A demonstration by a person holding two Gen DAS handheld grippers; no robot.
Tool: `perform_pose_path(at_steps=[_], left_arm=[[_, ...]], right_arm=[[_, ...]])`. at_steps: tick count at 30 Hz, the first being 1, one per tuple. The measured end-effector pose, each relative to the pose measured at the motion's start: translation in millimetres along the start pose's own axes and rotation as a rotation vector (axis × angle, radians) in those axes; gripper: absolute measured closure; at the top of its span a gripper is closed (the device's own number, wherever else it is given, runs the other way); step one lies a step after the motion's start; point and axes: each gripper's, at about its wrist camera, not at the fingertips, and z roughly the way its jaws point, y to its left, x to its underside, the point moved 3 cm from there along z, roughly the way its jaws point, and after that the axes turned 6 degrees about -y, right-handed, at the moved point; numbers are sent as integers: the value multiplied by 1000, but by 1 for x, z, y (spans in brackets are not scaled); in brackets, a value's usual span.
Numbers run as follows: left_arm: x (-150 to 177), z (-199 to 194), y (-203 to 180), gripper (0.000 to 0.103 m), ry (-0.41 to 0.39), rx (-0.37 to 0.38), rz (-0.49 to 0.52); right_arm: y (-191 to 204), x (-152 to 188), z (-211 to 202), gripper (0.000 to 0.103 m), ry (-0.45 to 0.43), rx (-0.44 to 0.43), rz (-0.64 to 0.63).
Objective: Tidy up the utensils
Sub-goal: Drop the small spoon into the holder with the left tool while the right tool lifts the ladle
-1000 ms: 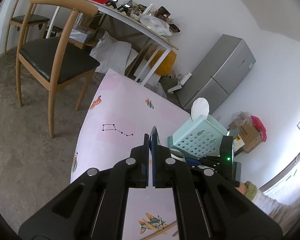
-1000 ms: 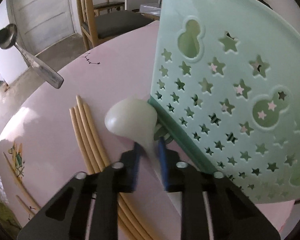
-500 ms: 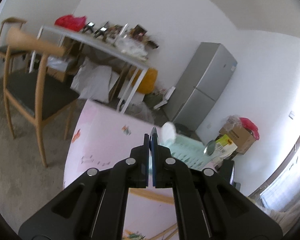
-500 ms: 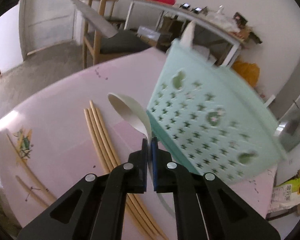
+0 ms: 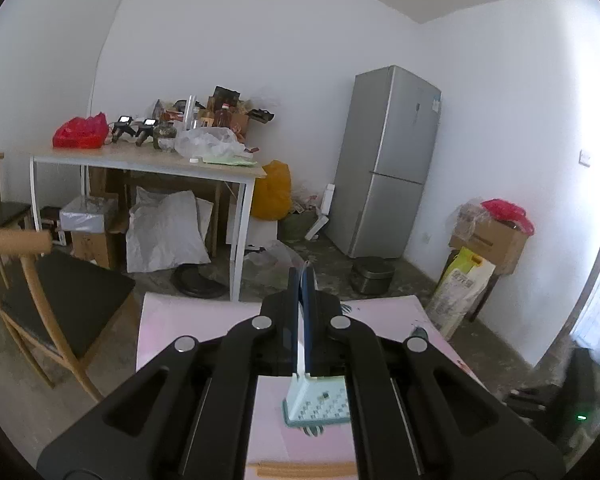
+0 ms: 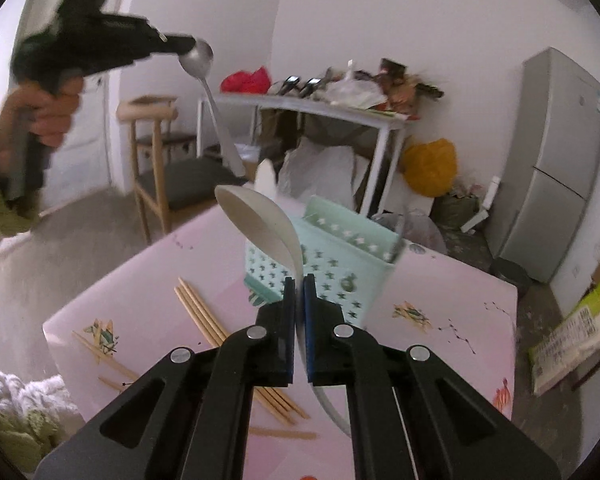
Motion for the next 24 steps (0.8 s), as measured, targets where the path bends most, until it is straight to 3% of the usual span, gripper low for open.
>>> perform_pose_path(at_steps=[5,15,19,24], left_arm=[[-9,35,-12,103,37,-51,92],[29,97,-53,103,148,-136,378],[47,114,-60,102,211,-128,409],[64,129,-54,102,292,-112,375]], right_arm=[[-20,10,-13,99,-22,18,81],[-35,26,-12,99,-29,7,169],[-39,31,-11,99,-29,6,191],[-42,38,-13,99,-26,1,221]])
